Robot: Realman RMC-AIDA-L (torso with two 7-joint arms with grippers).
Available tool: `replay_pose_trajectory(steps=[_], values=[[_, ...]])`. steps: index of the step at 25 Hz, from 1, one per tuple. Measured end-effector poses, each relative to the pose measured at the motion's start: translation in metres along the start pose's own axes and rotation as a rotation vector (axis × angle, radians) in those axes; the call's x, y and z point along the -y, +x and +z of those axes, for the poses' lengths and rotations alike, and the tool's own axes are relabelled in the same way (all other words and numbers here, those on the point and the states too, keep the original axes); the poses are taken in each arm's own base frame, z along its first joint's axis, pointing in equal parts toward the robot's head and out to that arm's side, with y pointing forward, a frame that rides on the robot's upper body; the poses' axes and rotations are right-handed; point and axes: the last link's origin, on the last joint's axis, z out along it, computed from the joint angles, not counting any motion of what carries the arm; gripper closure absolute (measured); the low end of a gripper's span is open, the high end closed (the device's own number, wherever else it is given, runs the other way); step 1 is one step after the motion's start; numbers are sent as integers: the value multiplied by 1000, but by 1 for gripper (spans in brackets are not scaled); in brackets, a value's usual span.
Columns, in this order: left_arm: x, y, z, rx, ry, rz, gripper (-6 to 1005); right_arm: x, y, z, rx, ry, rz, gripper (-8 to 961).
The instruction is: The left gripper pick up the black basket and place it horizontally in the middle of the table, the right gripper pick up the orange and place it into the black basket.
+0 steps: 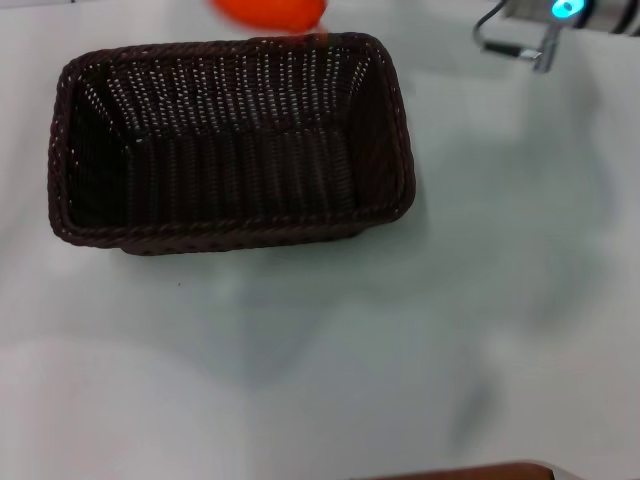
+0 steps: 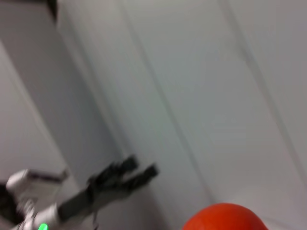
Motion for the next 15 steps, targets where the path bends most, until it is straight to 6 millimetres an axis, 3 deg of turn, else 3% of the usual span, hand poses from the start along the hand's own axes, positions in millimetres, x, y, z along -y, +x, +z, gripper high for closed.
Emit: replay_pose_trajectory(steps=[2, 7, 10, 15], values=[[-1, 0, 0, -2, -4, 0, 114, 4, -5, 9, 58, 21, -5, 729], [-2, 1, -1, -8, -14, -4, 114, 4, -9, 11, 86, 18, -3, 647], [-2, 1, -2, -11, -16, -5, 113, 2, -10, 5, 67, 4, 7, 425], [-3, 1, -3, -14, -17, -7, 113, -3, -10, -11, 1, -36, 26, 315]])
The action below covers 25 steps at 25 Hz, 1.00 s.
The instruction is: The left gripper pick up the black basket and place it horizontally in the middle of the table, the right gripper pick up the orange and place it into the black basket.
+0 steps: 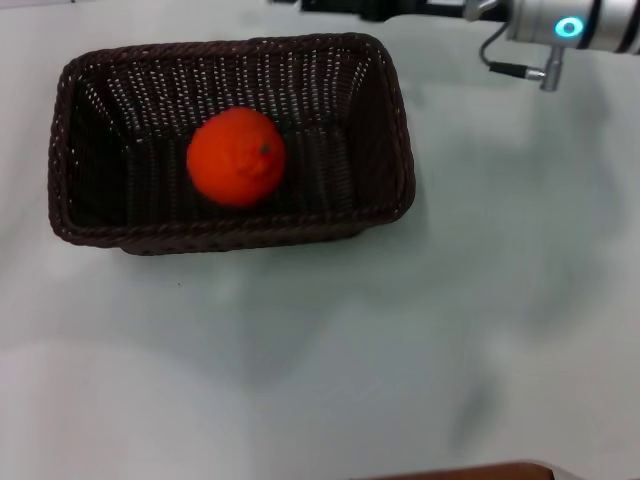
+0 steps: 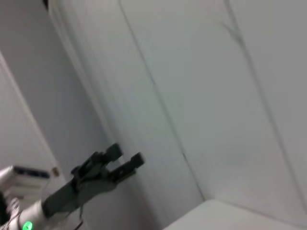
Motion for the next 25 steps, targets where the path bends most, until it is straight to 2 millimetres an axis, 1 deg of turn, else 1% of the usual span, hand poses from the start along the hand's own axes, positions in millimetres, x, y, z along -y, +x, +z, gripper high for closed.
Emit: replay_pose_trajectory(steps=[3, 6, 9, 11, 13, 14, 17, 20, 21, 25], values=[[0, 1, -1, -9, 3, -2, 113, -6, 3, -18, -124, -51, 7, 250], [2, 5, -8, -56, 23, 7, 113, -14, 1, -47, -349, -166, -3, 184], [5, 8, -19, -128, 61, 41, 113, -24, -11, -83, -565, -338, -10, 106], [7, 9, -29, -194, 103, 73, 114, -29, -23, -107, -687, -472, -25, 54], [9, 9, -39, -255, 143, 101, 114, -33, -35, -128, -788, -603, -41, 56], [11, 8, -47, -305, 176, 123, 114, -34, -41, -139, -828, -672, -49, 57], [13, 4, -59, -383, 235, 152, 114, -35, -56, -164, -896, -846, -89, 61], [15, 2, -68, -423, 274, 164, 114, -35, -65, -180, -910, -962, -133, 63], [15, 2, -69, -425, 278, 167, 114, -34, -67, -184, -906, -990, -149, 63], [15, 1, -69, -423, 285, 178, 114, -34, -71, -189, -886, -1035, -188, 64]])
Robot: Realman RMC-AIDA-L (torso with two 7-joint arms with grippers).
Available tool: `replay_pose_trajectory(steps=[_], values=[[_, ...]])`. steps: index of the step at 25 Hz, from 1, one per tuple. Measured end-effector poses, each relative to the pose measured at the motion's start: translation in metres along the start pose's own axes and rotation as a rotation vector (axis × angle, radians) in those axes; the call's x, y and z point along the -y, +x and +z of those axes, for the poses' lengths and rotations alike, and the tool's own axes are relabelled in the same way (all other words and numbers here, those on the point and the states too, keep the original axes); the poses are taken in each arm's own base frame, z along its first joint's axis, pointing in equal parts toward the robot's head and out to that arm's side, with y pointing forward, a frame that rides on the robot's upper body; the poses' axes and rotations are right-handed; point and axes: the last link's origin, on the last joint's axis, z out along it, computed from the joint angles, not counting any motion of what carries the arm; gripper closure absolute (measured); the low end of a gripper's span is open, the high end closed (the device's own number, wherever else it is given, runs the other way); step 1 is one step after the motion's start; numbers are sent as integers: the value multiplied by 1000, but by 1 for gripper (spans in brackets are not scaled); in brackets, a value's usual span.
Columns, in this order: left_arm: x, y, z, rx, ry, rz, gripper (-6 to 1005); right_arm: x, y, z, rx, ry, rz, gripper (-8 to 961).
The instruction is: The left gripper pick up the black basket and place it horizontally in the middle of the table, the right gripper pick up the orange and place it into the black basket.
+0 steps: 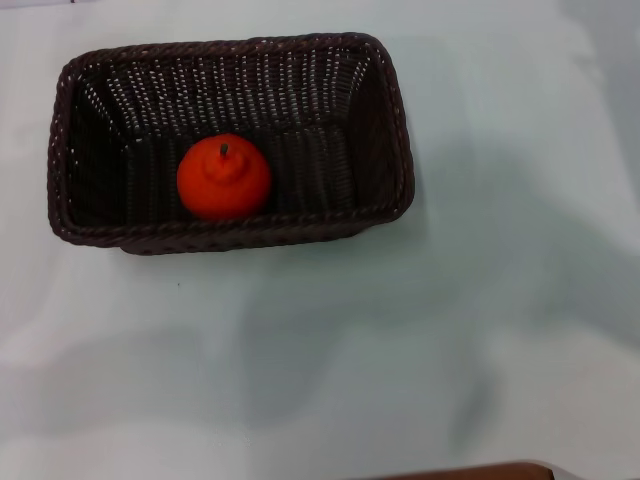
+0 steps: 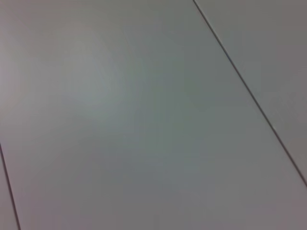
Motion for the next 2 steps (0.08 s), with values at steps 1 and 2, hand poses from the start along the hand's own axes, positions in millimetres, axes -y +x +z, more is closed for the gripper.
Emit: replay_pose_trajectory(steps=[1, 2], values=[[0, -1, 0, 0, 1, 1, 114, 0, 0, 0, 2, -3, -11, 64], [0, -1, -1, 1, 3, 4, 114, 0, -1, -1, 3, -5, -20, 64]])
